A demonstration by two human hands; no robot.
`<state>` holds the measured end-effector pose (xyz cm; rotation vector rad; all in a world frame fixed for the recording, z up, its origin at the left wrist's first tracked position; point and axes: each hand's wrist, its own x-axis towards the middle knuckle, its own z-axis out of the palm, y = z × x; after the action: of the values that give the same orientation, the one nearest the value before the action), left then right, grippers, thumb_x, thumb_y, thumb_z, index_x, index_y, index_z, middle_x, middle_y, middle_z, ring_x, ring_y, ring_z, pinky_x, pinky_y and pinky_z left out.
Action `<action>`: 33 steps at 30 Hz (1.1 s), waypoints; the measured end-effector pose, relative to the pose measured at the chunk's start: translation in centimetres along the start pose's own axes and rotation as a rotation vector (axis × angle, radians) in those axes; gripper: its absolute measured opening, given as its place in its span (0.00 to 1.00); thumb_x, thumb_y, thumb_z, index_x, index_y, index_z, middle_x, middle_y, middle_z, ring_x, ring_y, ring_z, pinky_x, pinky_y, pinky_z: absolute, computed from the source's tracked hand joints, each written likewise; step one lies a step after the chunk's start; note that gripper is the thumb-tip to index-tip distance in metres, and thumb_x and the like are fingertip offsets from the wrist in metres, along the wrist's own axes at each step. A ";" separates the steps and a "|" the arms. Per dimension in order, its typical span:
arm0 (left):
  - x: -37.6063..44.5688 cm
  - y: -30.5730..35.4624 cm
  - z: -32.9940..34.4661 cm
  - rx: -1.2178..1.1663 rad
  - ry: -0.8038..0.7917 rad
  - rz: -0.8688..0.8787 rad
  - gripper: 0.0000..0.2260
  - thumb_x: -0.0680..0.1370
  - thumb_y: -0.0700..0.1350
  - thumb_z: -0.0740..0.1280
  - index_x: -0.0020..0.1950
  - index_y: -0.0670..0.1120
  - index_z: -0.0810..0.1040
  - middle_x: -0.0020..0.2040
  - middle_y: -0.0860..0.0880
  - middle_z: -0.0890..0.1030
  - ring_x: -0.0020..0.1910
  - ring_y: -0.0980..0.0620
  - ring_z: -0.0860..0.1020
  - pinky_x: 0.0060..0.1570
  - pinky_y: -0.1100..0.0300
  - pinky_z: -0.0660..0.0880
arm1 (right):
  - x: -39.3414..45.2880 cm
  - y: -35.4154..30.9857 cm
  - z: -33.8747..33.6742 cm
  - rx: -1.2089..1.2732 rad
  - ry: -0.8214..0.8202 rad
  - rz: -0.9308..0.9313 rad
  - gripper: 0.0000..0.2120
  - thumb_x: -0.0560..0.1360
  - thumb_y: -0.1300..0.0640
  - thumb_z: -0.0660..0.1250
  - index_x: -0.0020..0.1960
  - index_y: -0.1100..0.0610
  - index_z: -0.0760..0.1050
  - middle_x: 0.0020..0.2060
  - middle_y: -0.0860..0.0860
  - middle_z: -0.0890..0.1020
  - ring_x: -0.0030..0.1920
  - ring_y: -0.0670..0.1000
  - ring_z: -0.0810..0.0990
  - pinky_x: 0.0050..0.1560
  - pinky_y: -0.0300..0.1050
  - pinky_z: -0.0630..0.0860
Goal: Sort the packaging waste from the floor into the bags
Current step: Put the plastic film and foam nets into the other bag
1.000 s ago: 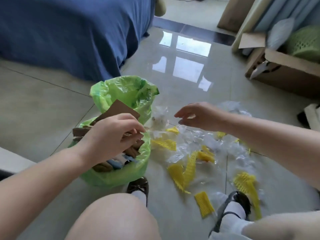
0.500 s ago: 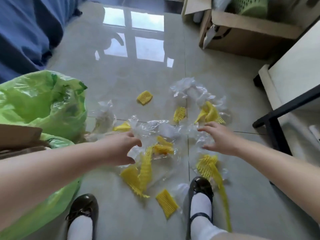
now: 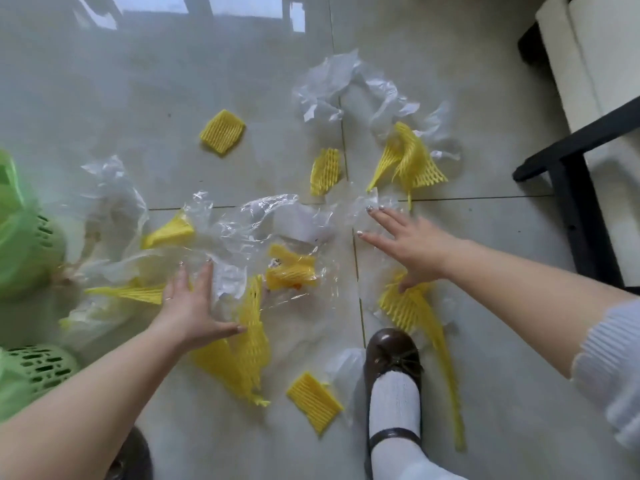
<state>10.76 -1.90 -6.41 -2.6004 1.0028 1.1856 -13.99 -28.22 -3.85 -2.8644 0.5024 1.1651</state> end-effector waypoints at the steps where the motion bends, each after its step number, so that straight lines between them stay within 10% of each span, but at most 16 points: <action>1: 0.3 0.2 0.4 -0.011 0.004 0.017 0.57 0.60 0.63 0.75 0.76 0.54 0.40 0.77 0.41 0.41 0.76 0.38 0.43 0.73 0.47 0.48 | 0.3 0.2 0.1 -0.003 -0.012 -0.017 0.59 0.60 0.35 0.72 0.74 0.45 0.34 0.74 0.55 0.32 0.75 0.57 0.36 0.69 0.61 0.61; 7: 0.4 1.6 2.1 0.078 0.176 0.125 0.46 0.66 0.54 0.75 0.76 0.51 0.52 0.73 0.41 0.59 0.71 0.37 0.59 0.65 0.44 0.66 | 0.1 -0.1 2.3 0.047 -0.066 -0.018 0.56 0.64 0.39 0.73 0.75 0.45 0.35 0.75 0.56 0.36 0.76 0.58 0.46 0.63 0.52 0.69; 16: 1.8 3.7 1.2 -0.107 0.259 0.201 0.25 0.70 0.45 0.74 0.62 0.40 0.69 0.56 0.38 0.75 0.56 0.38 0.73 0.49 0.50 0.70 | -0.9 -0.6 4.9 0.445 0.032 0.133 0.33 0.73 0.54 0.67 0.73 0.49 0.56 0.67 0.52 0.68 0.64 0.55 0.70 0.56 0.46 0.70; 22: 1.8 3.4 -1.3 -0.216 0.361 0.286 0.17 0.71 0.48 0.72 0.53 0.40 0.75 0.50 0.42 0.79 0.50 0.41 0.76 0.45 0.53 0.69 | -1.3 0.0 4.7 0.661 0.280 0.322 0.12 0.71 0.56 0.67 0.52 0.61 0.75 0.50 0.58 0.76 0.52 0.60 0.76 0.44 0.47 0.69; 33: -3.9 3.3 -7.9 -0.382 0.507 0.353 0.11 0.68 0.45 0.66 0.45 0.40 0.79 0.38 0.45 0.77 0.39 0.42 0.75 0.36 0.56 0.67 | -5.7 -0.4 -3.2 1.071 0.715 0.529 0.10 0.70 0.55 0.56 0.32 0.50 0.57 0.26 0.48 0.64 0.29 0.52 0.63 0.32 0.50 0.55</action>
<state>11.86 -5.25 2.28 -3.2273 1.5068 0.8493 -15.53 -26.63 2.37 -2.0668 1.4009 -0.2471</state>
